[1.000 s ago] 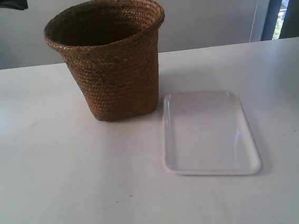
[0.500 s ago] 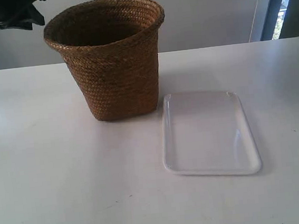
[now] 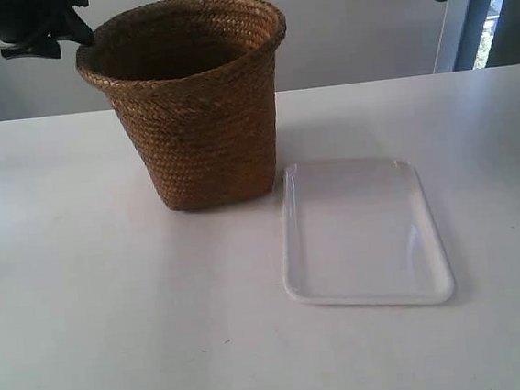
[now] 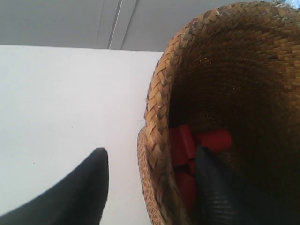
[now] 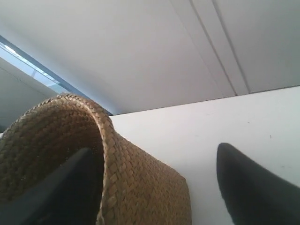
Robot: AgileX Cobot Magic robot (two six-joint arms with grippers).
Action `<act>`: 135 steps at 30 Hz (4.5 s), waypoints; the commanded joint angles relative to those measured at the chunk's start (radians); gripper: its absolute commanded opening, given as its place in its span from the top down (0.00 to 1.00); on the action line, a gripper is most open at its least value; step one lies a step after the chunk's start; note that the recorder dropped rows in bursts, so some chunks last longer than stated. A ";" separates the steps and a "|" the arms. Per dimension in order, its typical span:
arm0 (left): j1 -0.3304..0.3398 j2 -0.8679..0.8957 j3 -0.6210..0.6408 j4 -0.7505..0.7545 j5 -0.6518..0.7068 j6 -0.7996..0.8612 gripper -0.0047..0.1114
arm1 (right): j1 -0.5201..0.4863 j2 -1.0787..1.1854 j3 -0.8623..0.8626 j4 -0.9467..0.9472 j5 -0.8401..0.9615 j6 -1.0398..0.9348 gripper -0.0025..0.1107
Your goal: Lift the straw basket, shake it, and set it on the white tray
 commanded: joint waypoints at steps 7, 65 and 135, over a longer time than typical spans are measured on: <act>-0.001 0.000 -0.007 -0.016 0.018 0.015 0.45 | 0.039 0.053 -0.003 0.104 0.001 -0.092 0.33; -0.043 -0.006 0.020 -0.195 0.081 0.109 0.96 | 0.121 0.153 -0.187 -0.021 0.239 -0.030 0.98; -0.407 -1.078 1.160 -0.014 -0.437 0.130 0.96 | 0.490 -0.928 1.103 -0.317 -0.309 0.051 0.98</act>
